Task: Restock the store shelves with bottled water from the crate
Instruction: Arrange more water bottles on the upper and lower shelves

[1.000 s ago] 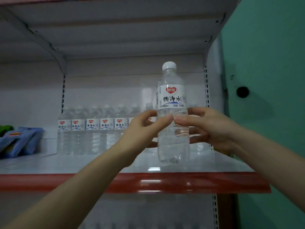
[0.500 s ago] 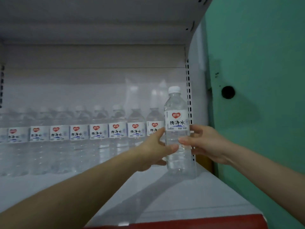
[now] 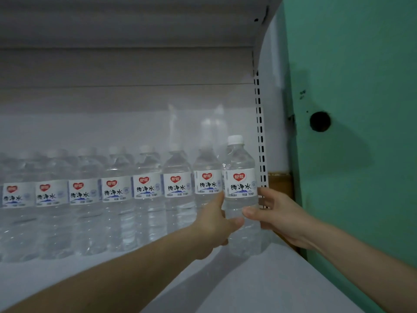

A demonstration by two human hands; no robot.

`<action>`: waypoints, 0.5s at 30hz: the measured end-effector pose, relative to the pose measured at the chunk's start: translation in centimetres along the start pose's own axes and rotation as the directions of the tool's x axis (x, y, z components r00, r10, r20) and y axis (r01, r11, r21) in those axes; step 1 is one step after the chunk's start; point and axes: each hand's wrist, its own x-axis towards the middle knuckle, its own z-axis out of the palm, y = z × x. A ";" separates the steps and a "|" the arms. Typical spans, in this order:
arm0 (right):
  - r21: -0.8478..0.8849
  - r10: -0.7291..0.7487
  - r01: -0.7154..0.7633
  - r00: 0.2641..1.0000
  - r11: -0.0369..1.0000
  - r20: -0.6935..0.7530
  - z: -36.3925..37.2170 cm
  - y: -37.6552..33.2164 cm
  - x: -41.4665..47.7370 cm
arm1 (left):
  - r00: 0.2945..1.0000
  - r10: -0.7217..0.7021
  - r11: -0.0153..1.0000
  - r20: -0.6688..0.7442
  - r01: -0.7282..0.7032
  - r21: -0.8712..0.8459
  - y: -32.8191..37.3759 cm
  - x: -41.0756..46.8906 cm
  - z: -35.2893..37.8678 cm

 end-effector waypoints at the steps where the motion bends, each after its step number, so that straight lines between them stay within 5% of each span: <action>1: 0.005 0.001 -0.001 1.000 1.000 -0.008 0.0 0.2 0.1 | 1.000 -0.001 1.000 -0.002 0.001 -0.001 0.0 0.1 0.0; 15: 0.018 0.071 -0.072 0.995 0.997 0.063 -0.7 -0.2 0.3 | 0.992 -0.098 0.995 0.076 0.099 -0.016 -0.2 0.9 -0.4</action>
